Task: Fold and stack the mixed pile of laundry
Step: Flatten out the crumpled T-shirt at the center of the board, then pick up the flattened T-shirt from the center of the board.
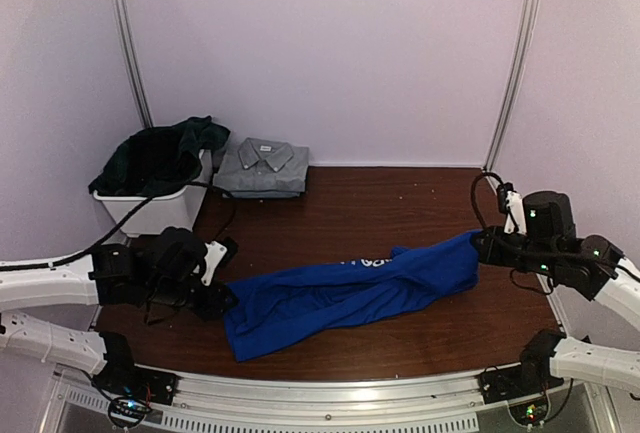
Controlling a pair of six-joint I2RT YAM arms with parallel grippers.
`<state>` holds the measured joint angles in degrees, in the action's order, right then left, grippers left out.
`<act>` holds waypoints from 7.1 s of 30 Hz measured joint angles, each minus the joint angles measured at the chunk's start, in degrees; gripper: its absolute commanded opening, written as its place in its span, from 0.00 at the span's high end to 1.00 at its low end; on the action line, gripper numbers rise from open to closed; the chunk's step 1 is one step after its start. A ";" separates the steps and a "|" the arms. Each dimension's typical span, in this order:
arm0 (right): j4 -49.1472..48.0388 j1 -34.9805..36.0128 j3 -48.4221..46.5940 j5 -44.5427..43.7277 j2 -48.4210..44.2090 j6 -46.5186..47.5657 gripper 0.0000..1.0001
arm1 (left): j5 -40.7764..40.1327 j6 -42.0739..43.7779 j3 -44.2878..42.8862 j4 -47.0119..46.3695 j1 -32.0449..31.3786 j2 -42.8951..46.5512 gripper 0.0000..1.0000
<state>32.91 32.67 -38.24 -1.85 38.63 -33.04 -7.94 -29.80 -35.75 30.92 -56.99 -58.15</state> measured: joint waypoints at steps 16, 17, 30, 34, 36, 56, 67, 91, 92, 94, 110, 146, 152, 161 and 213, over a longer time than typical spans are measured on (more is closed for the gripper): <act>6.21 -0.33 -0.35 -12.87 -13.22 -4.92 1.00 | 13.64 -3.21 5.46 -9.57 10.60 -6.56 0.49; 6.32 -0.33 -0.35 -12.87 -12.79 -4.98 1.00 | 14.32 -2.95 5.46 -9.94 10.54 -6.56 0.48; 5.81 -0.33 0.07 -12.00 -9.38 -5.07 1.00 | 21.44 -0.48 6.10 -17.33 8.59 -12.22 0.43; 5.79 -0.35 0.09 -11.89 -9.40 -5.07 1.00 | 24.65 -0.48 8.90 -22.08 8.07 -12.00 0.44; 5.73 -0.35 0.17 -11.82 -9.40 -5.07 1.00 | 25.55 -0.48 10.47 -23.89 8.07 -12.00 0.45; 2.38 -0.35 -2.64 -10.32 -3.28 0.44 1.00 | 15.56 2.71 7.61 -24.74 5.25 -6.78 1.00; -4.72 -1.05 -27.63 -13.44 11.15 19.69 1.00 | -1.81 10.19 -32.48 -12.98 13.66 -9.25 1.00; 8.85 -1.18 -84.41 -6.58 21.68 37.03 1.00 | 8.68 24.20 -70.53 -1.49 13.66 -10.71 1.00; 9.90 -1.18 -86.49 -5.60 22.14 37.13 1.00 | 9.79 24.22 -71.52 -0.98 13.66 -10.27 1.00; 11.39 -1.18 -89.94 -4.04 22.82 37.18 1.00 | 11.52 24.37 -73.40 -0.26 13.66 -9.55 1.00; 3.76 -1.84 -71.52 -9.99 22.95 40.44 1.00 | 2.82 21.59 -65.37 -1.68 15.06 -9.57 1.00; -29.42 -20.44 -78.84 3.96 97.24 41.18 1.00 | 1.70 14.56 -54.21 -26.91 36.65 -58.14 1.00; -31.52 -20.44 -84.65 3.08 102.44 41.72 1.00 | 1.51 14.75 -61.07 -26.75 38.95 -62.95 1.00; -30.88 -20.52 -90.99 0.52 110.36 41.11 0.37 | 0.35 15.26 -71.63 -23.41 41.05 -75.58 0.49; 5.77 1.09 7.45 5.05 16.13 -16.02 0.60 | 4.52 -14.51 -4.07 -5.68 26.12 -13.97 0.46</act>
<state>38.68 33.76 -30.79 3.20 54.76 -49.06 -3.42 -44.31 -39.81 25.23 -30.87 -72.12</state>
